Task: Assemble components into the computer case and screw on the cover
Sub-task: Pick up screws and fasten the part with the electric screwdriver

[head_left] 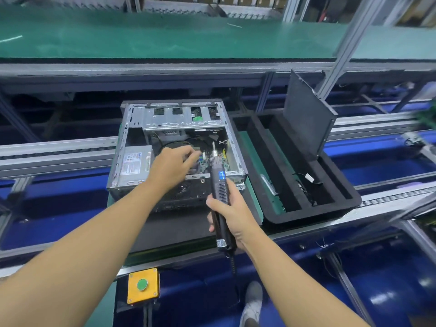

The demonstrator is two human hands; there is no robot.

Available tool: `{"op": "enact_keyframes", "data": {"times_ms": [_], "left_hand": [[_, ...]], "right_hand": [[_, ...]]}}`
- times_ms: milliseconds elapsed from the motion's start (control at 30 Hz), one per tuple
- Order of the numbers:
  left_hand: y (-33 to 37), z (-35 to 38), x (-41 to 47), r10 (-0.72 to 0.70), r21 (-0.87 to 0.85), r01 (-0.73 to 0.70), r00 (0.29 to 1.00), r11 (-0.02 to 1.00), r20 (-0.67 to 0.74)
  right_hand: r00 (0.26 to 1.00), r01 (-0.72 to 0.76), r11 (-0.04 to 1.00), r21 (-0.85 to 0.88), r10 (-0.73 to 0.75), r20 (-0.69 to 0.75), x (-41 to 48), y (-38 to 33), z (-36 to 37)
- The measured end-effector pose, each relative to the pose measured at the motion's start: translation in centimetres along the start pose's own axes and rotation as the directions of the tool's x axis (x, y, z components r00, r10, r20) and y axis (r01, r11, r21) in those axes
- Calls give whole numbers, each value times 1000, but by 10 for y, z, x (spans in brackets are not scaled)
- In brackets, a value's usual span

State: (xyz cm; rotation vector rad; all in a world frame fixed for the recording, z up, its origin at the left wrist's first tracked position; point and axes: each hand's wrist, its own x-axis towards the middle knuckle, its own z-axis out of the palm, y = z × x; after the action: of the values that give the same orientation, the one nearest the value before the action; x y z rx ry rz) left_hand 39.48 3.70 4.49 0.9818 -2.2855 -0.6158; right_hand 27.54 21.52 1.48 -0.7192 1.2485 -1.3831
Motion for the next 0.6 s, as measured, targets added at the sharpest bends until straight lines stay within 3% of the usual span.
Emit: {"op": "enact_keyframes", "data": {"times_ms": [167, 367, 500, 600], "left_hand": [[49, 30, 33, 30, -61, -24, 995, 998, 96], [90, 86, 86, 4, 58, -23, 952, 998, 305], [114, 135, 125, -1, 108, -44, 922, 993, 386], [124, 174, 151, -52, 133, -19, 860, 991, 508]], "right_hand": [[988, -3, 999, 53, 11, -153, 14, -24, -59], [983, -23, 993, 117, 44, -179, 47, -56, -148], [954, -148, 988, -41, 132, -268, 77, -64, -214], [935, -216, 963, -160, 156, -319, 97, -64, -253]]}}
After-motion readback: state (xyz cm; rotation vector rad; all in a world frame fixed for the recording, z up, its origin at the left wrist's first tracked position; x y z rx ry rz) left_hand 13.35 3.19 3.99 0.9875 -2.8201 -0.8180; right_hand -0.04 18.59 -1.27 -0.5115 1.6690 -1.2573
